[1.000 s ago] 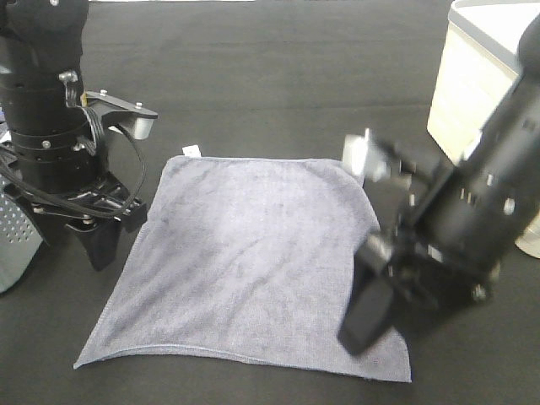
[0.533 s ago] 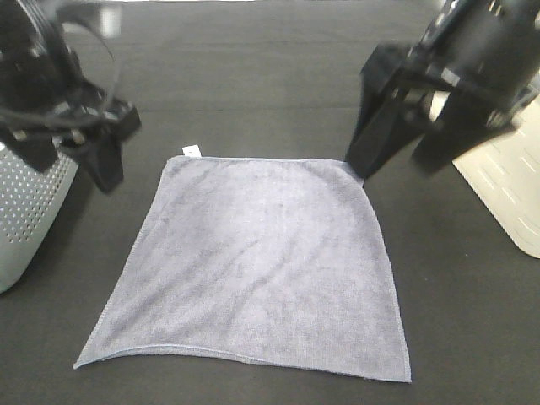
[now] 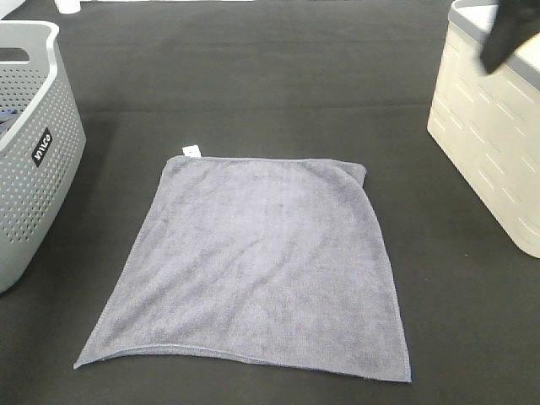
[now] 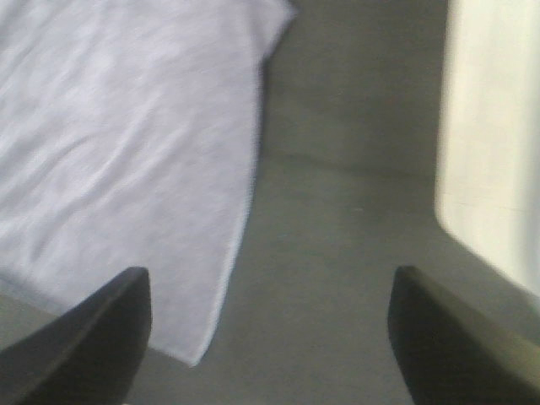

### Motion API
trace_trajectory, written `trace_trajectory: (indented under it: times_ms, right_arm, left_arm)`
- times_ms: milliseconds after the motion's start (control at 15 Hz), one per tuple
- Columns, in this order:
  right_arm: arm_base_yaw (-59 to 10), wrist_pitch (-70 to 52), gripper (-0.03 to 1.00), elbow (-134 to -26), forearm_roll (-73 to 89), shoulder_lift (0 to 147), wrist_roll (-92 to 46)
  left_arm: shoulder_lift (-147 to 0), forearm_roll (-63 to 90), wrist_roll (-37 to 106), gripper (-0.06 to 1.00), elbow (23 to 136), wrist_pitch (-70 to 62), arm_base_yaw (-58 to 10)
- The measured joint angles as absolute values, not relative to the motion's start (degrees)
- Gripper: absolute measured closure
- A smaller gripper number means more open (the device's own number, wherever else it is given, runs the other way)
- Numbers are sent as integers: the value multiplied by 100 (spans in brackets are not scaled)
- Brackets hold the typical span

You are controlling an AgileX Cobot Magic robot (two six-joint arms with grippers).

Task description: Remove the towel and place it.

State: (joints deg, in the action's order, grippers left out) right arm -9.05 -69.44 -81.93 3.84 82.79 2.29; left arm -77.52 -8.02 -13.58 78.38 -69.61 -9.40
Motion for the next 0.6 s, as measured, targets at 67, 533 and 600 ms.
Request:
trace_trajectory:
  times_ms: [67,533,600]
  right_arm:
    - [-516,-6944,24,-8193,390,8010,126]
    - [-430,-6961,24,-6268,590,4715,0]
    - [-430,-6961,24,-6268,590,4715,0]
  left_arm:
    - [-7420,-814,-1358,27,7678,-6961,-659]
    - [-4503,-773,-1220,27,5546,-6984,-304]
    - [-4503,-773,-1220,27,5546,-6984,-304]
